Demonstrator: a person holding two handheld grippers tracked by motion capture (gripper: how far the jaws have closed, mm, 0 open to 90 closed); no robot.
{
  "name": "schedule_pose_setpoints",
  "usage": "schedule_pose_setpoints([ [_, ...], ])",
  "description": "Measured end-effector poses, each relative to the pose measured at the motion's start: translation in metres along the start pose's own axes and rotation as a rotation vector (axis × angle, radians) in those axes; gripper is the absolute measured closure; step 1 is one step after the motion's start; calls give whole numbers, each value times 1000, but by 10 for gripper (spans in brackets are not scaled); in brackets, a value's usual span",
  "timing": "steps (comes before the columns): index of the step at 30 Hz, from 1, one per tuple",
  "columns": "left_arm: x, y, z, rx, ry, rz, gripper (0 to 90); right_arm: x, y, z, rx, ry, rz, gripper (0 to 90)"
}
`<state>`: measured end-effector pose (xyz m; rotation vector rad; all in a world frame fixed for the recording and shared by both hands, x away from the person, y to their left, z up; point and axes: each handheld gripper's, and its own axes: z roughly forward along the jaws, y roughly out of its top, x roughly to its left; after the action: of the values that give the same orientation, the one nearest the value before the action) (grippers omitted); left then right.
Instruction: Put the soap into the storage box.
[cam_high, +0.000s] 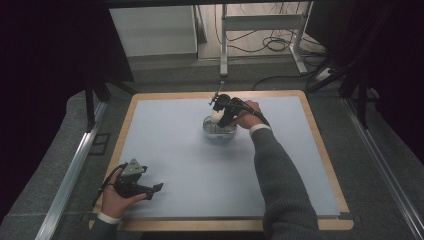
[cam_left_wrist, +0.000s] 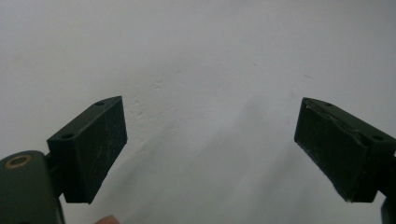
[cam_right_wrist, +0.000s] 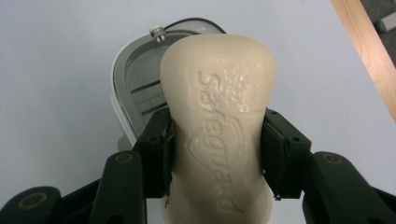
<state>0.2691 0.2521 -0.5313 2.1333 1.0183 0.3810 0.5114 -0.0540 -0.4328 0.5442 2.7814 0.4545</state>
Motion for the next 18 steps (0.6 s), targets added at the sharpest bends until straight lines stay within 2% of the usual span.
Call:
schedule_pose_setpoints([
  [3,0,0,0,0,-1,0,98,1,2,4,-4,0,-16,497],
  [9,0,0,0,1,-1,0,98,4,2,14,36,-15,-48,496],
  [12,0,0,0,2,0,0,98,4,2,17,47,-16,-82,489],
  [14,0,0,0,2,0,0,98,5,2,19,53,-24,-74,467],
  [17,0,0,1,3,1,2,98,7,3,17,27,-36,-23,433],
  [18,0,0,1,3,0,3,98,7,3,16,15,-27,-8,425],
])
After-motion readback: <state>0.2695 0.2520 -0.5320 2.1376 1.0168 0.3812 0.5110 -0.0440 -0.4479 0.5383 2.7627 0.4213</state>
